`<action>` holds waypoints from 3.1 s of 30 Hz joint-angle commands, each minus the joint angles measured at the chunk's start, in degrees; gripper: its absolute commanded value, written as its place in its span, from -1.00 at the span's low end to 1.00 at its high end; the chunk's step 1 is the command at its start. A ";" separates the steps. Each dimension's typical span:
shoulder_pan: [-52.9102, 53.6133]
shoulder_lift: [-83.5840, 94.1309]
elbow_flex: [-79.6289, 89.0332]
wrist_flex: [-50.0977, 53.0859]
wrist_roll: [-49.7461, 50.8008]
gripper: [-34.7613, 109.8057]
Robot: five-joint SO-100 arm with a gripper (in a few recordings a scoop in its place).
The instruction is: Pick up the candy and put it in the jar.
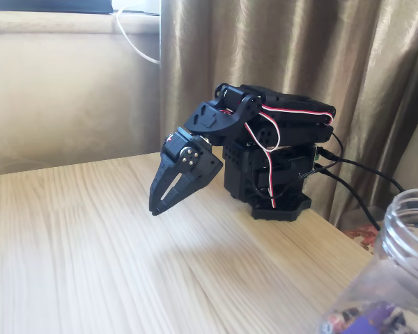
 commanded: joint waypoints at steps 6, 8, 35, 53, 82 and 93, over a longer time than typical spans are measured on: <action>-0.62 1.85 1.41 0.00 -0.44 -0.52; -0.62 1.85 1.41 0.00 -0.44 -0.52; -0.62 1.85 1.41 0.00 -0.44 -0.52; -0.62 1.85 1.41 0.00 -0.44 -0.52; -5.36 -16.79 -18.19 -4.13 14.50 -0.33; -19.95 -50.27 -46.49 11.95 40.34 -0.15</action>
